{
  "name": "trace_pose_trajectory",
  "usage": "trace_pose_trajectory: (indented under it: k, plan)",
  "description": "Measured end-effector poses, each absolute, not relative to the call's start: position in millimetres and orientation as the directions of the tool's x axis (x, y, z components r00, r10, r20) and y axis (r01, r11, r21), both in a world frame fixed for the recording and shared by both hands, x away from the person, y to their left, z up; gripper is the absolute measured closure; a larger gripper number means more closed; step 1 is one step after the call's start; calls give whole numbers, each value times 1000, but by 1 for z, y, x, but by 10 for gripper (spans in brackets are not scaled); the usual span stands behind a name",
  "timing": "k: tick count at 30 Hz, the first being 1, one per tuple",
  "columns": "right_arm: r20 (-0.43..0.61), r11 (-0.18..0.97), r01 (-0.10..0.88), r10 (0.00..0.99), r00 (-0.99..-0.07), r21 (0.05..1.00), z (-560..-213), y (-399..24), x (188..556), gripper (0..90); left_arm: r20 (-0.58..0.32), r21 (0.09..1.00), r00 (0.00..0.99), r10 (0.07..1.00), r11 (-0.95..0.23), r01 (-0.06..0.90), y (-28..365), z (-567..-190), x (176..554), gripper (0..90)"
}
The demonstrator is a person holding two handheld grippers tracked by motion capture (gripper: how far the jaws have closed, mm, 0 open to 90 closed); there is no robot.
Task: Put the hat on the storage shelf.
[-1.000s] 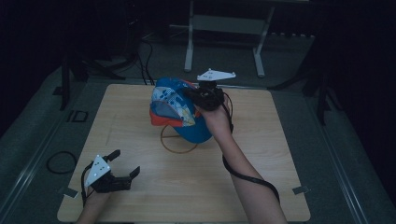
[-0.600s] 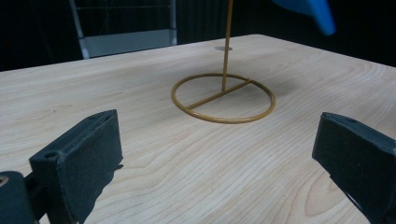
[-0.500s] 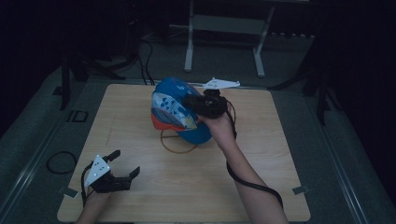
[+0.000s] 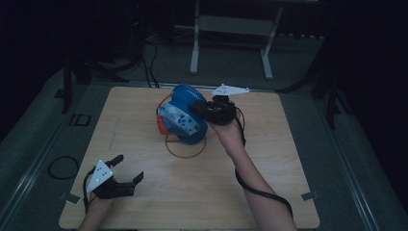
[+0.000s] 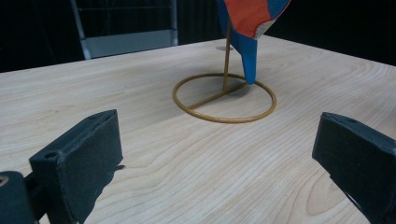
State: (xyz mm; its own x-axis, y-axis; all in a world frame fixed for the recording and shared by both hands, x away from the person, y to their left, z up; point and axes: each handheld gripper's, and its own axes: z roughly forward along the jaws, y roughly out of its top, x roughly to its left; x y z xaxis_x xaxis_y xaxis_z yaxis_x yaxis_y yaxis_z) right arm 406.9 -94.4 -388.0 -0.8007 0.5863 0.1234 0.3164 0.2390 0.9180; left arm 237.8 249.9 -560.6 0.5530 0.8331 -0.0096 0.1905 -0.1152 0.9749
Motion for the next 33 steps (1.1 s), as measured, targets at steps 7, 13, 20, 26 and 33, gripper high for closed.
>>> trace_pose_trajectory:
  k: [7,13,20,26,33]
  plan:
    - [88,242,273,576,-812,931,-385,-102,401,428,-9,975,554,832,-116,191,250,-561,238,19]
    - [56,278,249,554,-831,928,-387,-106,392,287,-7,973,553,833,-121,195,249,-562,238,19]
    - [56,260,216,508,-859,941,-393,-113,385,177,-6,972,557,831,-125,197,248,-563,238,19]
    - [12,313,196,505,-863,930,-402,-116,380,152,-4,972,556,831,-127,197,248,-563,238,19]
    - [4,340,199,496,-868,919,-417,-121,377,152,-4,973,555,832,-125,195,249,-563,239,19]
